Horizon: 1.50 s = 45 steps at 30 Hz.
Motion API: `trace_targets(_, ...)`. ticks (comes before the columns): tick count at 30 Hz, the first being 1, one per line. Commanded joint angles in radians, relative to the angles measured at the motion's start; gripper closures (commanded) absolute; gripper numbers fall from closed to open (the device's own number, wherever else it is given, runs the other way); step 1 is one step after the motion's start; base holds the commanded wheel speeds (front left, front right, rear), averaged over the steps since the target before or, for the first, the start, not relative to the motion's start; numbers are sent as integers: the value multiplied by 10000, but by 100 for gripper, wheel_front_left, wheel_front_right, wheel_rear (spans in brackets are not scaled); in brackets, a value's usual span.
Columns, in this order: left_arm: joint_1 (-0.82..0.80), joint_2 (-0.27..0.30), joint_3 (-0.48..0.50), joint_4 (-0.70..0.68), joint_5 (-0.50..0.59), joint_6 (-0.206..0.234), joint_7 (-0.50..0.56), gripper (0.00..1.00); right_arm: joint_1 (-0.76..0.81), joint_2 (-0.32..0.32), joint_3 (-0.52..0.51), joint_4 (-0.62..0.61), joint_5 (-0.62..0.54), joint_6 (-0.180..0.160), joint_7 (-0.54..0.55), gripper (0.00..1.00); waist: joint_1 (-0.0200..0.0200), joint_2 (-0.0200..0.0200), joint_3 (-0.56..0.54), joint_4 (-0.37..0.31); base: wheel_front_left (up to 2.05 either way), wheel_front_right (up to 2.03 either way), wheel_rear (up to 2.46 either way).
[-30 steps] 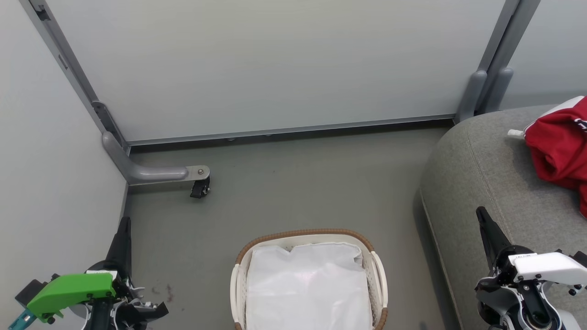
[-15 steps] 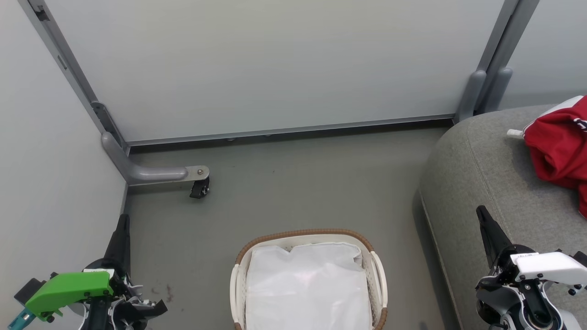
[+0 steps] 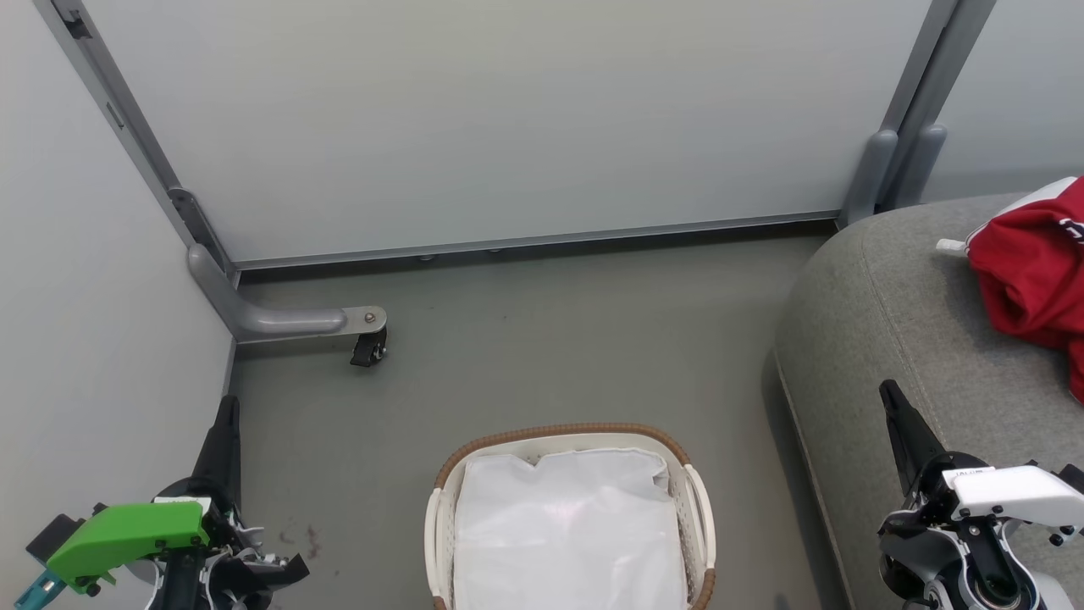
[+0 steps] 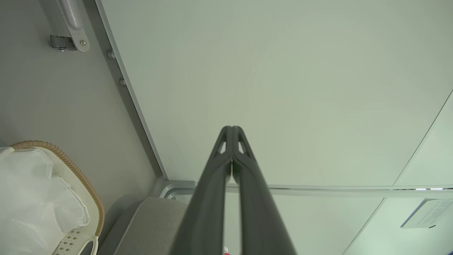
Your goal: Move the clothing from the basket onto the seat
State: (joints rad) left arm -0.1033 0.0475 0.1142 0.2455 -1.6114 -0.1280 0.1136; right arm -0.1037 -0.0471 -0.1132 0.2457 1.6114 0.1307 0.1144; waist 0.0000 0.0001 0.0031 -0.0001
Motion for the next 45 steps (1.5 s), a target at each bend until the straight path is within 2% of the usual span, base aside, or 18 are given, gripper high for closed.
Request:
trace_targets(1, -110, 51, 22, -21, -31, -56, 43, 100, -89, -60, -23, -33, 30, 0, 30, 100, 0, -1, 0, 1, 0, 0, 0)
trace_targets(45, -109, 51, 21, -22, -32, -57, 41, 100, -89, -60, -21, -31, 32, 0, 28, 100, 0, -1, 0, 1, 0, 0, 0)
